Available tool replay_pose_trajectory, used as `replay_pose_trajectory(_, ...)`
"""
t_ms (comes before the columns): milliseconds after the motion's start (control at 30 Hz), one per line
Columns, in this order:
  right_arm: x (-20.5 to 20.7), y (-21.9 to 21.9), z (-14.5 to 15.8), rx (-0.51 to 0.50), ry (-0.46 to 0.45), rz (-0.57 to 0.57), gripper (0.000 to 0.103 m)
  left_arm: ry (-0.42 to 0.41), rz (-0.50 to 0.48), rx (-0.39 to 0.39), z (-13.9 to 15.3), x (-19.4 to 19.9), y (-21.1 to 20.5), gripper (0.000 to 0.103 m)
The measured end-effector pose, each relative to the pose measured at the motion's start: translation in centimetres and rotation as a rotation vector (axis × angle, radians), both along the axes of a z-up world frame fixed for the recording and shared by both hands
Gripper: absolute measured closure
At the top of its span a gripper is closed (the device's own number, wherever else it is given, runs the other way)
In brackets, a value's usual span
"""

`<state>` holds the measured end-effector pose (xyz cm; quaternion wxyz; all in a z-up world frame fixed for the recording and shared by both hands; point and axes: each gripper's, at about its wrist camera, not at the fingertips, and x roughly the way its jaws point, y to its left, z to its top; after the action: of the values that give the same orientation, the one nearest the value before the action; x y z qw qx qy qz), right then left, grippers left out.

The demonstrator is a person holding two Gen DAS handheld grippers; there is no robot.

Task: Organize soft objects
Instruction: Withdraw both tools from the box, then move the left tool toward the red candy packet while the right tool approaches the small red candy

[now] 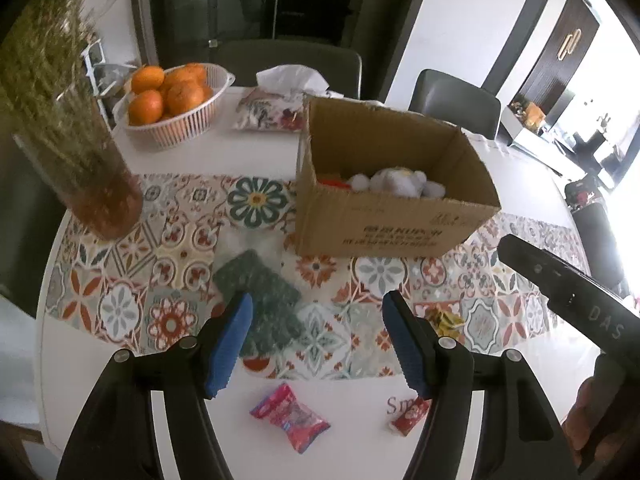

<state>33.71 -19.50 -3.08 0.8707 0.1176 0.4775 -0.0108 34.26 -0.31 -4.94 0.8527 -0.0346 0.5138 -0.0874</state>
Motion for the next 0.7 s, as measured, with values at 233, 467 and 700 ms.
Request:
replay_pose_trajectory(233,-3.1,-0.7,-1.1,0.068,-0.023,-0.115,0.035,0.025,0.043,-0.039,-1.3,-2.3,0.7,0.033)
replay_pose_trajectory(467,-5.2,-1.3,-3.9,0.105,0.04,-0.201,0.035,0.078,0.106,-0.031,-3.5,-3.8,1.1,0.033)
replay_pose_trajectory(700,-6.9,-1.8,-7.6,0.129,0.148,-0.262,0.035,0.173,0.195,-0.026,-6.8,-5.2,1.5,0.033)
